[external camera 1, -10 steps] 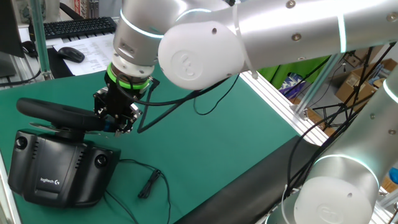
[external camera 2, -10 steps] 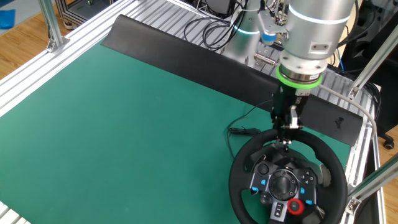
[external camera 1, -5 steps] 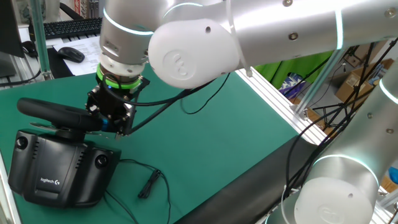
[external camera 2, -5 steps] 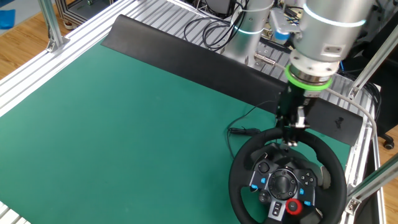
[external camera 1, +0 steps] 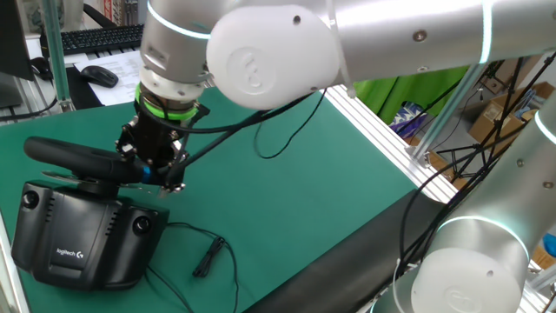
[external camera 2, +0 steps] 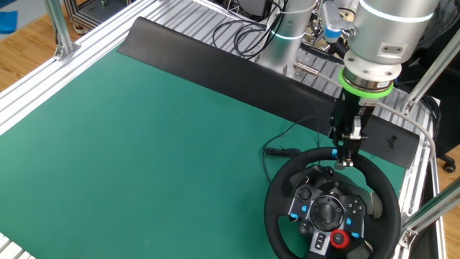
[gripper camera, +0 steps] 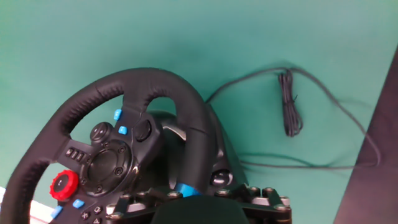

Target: Rotate the steering wheel 90 degrees counterclockwise

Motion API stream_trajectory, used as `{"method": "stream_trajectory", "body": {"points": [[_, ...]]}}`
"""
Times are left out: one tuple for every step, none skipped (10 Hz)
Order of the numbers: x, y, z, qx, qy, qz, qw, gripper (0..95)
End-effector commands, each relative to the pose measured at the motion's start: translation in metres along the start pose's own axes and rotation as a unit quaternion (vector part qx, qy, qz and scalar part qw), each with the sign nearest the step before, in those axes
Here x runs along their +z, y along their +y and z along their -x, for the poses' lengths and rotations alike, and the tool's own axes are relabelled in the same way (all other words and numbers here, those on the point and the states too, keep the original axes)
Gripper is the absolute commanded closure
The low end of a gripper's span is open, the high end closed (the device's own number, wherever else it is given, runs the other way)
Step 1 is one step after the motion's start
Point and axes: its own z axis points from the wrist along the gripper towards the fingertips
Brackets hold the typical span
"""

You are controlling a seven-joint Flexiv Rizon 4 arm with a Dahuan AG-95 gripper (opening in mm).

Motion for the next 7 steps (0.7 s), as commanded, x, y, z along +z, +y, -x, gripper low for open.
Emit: {"method": "stream_trajectory", "body": {"points": [[-0.005, -0.004, 0.000, 0.007, 0.011, 0.010, 0.9999, 76.0], [-0.005, -0.004, 0.001, 0.007, 0.010, 0.018, 0.9998, 95.0], [-0.003, -0.004, 0.001, 0.008, 0.009, 0.026, 0.9996, 95.0], [-0.001, -0.003, 0.001, 0.004, 0.007, 0.028, 0.9996, 95.0], [0.001, -0.002, 0.003, -0.003, 0.005, 0.031, 0.9995, 95.0], [0.003, -0.001, 0.006, -0.010, 0.002, 0.033, 0.9994, 95.0], [0.010, 0.001, 0.012, -0.030, -0.006, 0.030, 0.9991, 95.0]]}}
